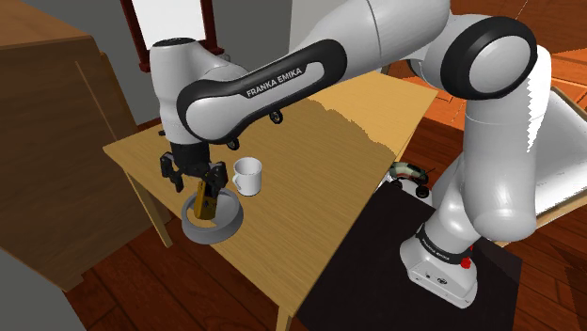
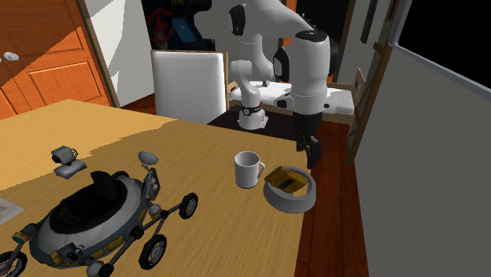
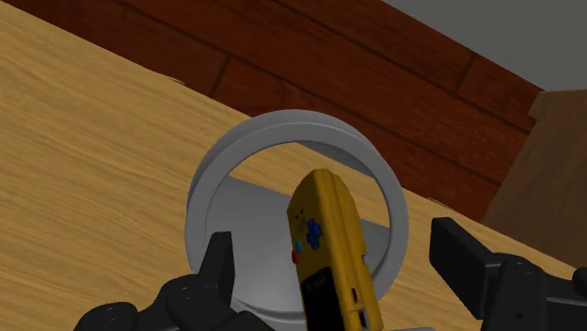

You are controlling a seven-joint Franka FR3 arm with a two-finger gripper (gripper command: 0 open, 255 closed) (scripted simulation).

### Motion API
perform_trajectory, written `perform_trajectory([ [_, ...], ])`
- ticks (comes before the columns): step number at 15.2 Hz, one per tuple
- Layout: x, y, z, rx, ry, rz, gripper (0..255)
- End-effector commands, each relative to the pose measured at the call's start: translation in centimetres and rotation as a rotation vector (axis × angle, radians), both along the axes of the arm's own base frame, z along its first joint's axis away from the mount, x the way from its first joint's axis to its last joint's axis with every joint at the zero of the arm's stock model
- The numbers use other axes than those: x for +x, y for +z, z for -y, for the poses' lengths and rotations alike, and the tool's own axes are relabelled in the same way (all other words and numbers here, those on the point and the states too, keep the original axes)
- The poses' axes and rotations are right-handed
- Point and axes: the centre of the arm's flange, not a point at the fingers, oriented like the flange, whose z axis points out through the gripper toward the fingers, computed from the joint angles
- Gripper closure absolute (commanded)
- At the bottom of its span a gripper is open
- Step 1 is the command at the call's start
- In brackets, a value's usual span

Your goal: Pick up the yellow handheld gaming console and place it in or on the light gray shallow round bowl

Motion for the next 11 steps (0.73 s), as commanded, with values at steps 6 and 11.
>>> perform_trajectory([
  [6, 0.2, 5.0, 0.5, 0.0, 0.0, 0.0, 0],
  [11, 0.2, 5.0, 0.5, 0.0, 0.0, 0.0, 0],
])
